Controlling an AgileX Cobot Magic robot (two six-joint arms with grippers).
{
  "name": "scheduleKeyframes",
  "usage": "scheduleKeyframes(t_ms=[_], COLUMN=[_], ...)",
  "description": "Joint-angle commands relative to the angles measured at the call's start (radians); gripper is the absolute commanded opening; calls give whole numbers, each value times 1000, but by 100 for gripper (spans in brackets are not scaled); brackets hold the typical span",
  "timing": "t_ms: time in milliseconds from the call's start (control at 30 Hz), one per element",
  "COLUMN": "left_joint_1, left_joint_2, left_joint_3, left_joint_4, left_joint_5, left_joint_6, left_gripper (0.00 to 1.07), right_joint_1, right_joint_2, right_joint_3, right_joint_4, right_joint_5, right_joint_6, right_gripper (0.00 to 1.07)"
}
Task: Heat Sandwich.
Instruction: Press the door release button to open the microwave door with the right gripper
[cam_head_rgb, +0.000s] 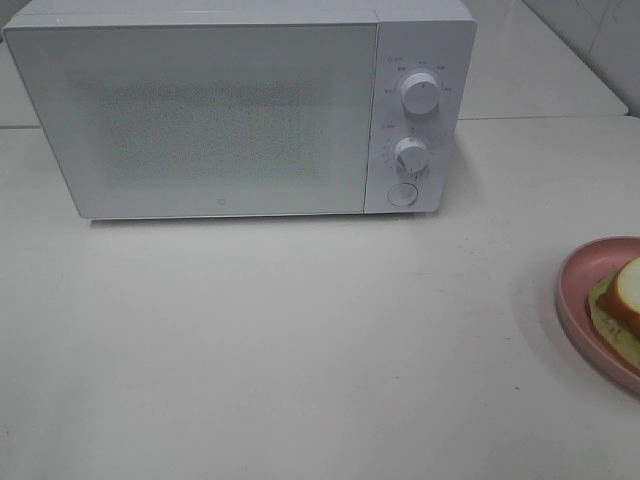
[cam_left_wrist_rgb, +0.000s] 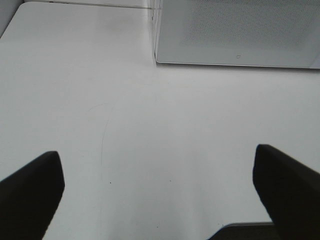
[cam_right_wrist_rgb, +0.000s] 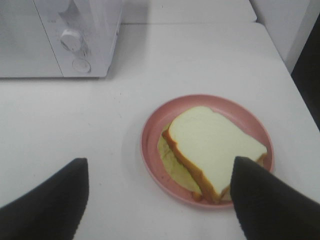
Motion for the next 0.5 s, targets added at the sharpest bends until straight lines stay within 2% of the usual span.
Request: scheduleKeyframes(t_ms=[33,233,500], left_joint_1=[5,5,5], left_joint_2=[-24,-24,-24], left_joint_3=[2,2,2], left_joint_4=[-7,-7,-7], left_joint_5=[-13,-13,-13], left_joint_6=[1,1,1], left_gripper=[97,97,97], right_joint_1=[-4,-4,-4], right_joint_2=[19,95,282], right_joint_3=[-22,-21,-21], right_joint_4=[0,0,0], right_joint_5=[-121,-267,-422], right_joint_6=[0,0,0], right_gripper=[76,76,76])
